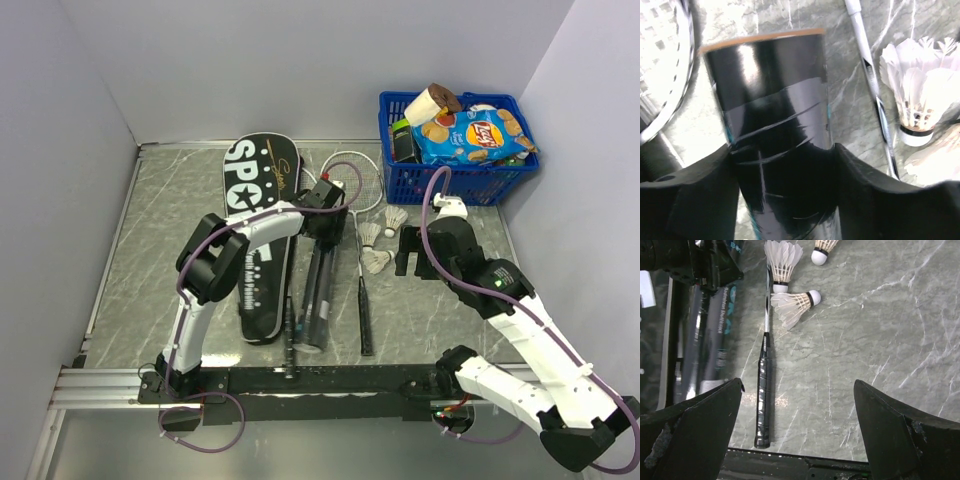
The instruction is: Pack up the badminton gear
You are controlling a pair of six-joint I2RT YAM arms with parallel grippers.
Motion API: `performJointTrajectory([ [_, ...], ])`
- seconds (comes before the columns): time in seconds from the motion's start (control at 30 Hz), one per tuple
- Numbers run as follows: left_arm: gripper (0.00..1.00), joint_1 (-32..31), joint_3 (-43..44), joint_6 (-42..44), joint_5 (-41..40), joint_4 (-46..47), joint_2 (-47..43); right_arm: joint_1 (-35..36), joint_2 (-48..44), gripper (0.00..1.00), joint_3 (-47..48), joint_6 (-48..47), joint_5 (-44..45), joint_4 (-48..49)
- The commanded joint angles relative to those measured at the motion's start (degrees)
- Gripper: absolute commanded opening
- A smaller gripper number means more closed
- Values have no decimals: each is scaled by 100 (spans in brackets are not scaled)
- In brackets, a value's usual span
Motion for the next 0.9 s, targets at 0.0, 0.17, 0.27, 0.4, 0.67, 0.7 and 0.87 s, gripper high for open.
performJointTrajectory([
  [0.0, 42, -20, 327, 192, -119, -207, -124, -17, -153, 100, -29, 27, -12, 61],
  [0.17, 39, -47, 731, 254, -14, -505, -370, -17, -154, 100, 6, 9, -12, 53],
  [0.27, 39, -91, 1205, 332, 83, -733, -598, -17, -154, 100, 59, -8, -21, 44],
  [0.4, 38, -126, 2030, 578, 135, -1383, -950, -26, -153, 100, 112, -26, -12, 17],
  [0.67, 41, -213, 2631, 1746, -380, -2816, -1987, -26, -74, 100, 322, -158, -100, 9],
  [0.7, 41, -275, 2387, 1835, -548, -2869, -2118, -26, -40, 100, 366, -201, -100, 17],
  [0.87, 34, -591, 1410, 2397, -1329, -2932, -3015, -17, 101, 100, 630, -289, -170, 0],
])
